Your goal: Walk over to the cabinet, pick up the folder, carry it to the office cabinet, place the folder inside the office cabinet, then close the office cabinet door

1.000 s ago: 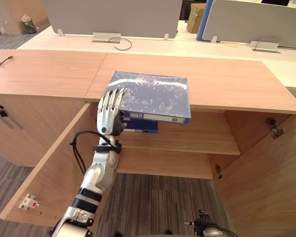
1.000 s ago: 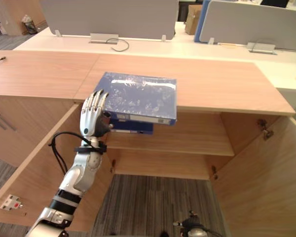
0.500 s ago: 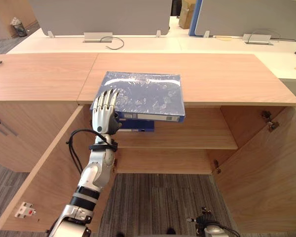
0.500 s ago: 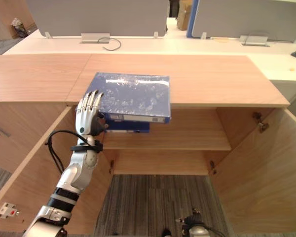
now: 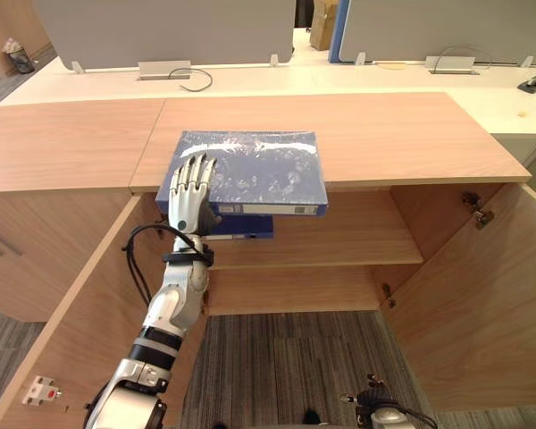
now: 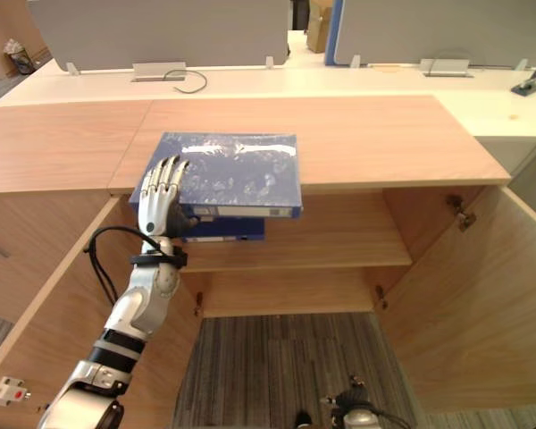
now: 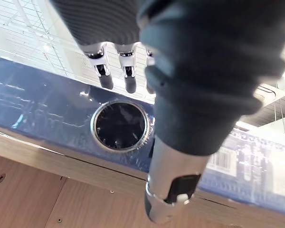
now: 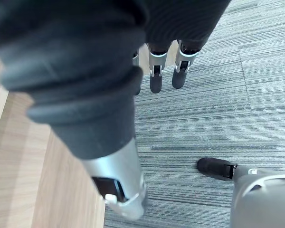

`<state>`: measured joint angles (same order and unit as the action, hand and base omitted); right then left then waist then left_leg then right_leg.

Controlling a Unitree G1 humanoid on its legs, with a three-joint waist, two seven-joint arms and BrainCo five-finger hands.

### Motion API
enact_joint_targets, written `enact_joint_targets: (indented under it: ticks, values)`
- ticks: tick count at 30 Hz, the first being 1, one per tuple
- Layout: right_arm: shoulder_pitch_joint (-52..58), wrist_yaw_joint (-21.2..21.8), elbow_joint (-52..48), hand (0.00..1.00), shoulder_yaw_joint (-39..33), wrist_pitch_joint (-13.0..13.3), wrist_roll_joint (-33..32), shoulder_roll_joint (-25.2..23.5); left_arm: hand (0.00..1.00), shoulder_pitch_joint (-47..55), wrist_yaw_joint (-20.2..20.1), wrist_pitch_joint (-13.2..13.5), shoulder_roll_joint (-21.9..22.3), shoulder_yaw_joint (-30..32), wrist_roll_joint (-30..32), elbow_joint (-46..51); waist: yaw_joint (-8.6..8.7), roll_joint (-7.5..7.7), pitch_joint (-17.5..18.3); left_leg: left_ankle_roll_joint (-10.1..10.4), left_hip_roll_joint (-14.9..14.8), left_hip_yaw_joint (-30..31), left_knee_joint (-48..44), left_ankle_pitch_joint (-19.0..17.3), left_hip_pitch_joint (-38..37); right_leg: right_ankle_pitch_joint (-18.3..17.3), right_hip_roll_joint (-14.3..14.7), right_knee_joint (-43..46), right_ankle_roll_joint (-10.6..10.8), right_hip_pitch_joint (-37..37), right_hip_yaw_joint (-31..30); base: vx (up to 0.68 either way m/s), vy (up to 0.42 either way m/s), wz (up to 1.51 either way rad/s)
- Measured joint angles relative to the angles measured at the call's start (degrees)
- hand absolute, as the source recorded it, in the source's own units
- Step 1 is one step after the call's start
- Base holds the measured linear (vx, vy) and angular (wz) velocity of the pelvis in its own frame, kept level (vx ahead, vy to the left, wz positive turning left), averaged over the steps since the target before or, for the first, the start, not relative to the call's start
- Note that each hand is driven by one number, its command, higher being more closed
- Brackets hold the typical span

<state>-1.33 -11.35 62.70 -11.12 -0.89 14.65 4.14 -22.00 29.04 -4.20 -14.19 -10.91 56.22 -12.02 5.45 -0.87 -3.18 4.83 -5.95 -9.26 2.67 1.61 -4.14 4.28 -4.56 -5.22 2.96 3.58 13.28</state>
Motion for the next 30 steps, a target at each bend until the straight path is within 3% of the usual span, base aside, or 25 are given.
enact_joint_targets:
  ticks: [12,13,30]
  values:
    - [0.0,0.0,0.0,0.00,0.0,0.0,-0.1,0.0,0.00,-2.6,-0.1,-0.4,-0.2,-0.2,-0.2,-4.9,0.59,-0.40,0.0,-0.1,0.4,-0.3,-0.1,0.0,0.0,0.2,-0.4,0.0,0.3,-0.2,-0.3,0.00,0.007,-0.01]
    - [0.0,0.0,0.0,0.00,0.0,0.0,-0.2,0.0,1.00,-2.7,-0.1,-0.4,-0.2,-0.2,-0.6,-5.6,0.70,-0.46,0.0,-0.1,0.5,-0.3,-0.2,-0.1,0.0,0.3,-0.5,0.0,0.3,-0.2,-0.4,0.00,0.000,0.00]
    - [0.0,-0.1,0.1,0.00,0.0,0.0,-2.2,0.0,1.00,-4.9,2.8,-0.4,-0.4,-0.1,-0.7,-6.7,1.41,-0.60,0.1,-0.2,0.7,-0.5,-0.3,-0.1,0.0,0.6,-0.7,0.0,0.4,-0.2,-0.8,0.00,0.002,0.00]
